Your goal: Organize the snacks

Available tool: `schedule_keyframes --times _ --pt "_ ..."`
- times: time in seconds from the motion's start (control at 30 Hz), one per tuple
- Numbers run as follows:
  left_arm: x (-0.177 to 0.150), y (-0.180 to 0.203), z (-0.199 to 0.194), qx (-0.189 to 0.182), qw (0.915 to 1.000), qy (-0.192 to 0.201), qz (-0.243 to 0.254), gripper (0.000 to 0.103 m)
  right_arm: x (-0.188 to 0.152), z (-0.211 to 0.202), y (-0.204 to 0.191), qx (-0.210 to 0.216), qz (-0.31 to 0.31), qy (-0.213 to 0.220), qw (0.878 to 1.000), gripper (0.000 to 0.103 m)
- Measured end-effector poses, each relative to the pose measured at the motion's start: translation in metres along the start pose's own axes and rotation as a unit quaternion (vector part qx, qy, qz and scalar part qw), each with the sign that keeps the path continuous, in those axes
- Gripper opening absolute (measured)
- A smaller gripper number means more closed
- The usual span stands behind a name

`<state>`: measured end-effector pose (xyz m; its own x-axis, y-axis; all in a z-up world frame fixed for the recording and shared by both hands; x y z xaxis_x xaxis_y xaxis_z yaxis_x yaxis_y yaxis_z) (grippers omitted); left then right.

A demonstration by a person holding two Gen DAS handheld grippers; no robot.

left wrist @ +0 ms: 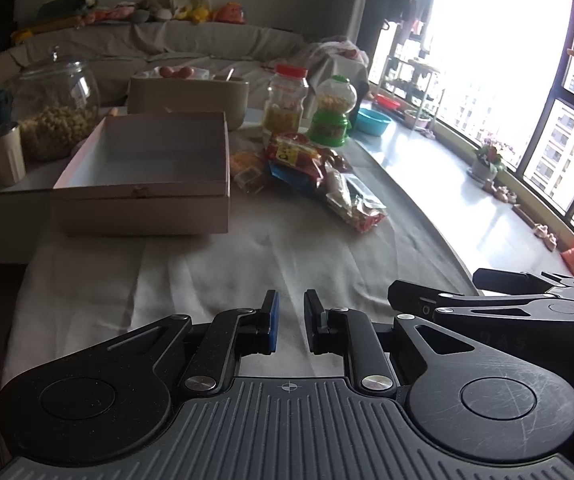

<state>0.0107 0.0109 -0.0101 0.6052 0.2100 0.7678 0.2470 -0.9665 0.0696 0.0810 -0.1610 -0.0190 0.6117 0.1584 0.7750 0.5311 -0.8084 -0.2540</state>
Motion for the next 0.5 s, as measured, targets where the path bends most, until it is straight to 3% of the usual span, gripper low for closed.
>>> schedule_keyframes --times 0.5 --pt "-0.0005 0.0006 0.0007 -0.003 1.0000 -0.002 0.000 0.018 0.0017 0.0041 -0.0040 -0.001 -0.007 -0.003 1.000 0.103"
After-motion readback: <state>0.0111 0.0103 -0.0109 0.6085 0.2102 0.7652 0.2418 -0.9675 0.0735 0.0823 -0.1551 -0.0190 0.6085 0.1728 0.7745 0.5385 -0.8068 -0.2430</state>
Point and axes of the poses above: each gripper's, at about its wrist camera, not at the fingertips, and z roughly the way its jaws point, y to its right, x to its top, the point moved 2 cm from there along z, roughly the way its jaws point, and after that the axes turned 10 degrees about x, right-handed, at the moved point
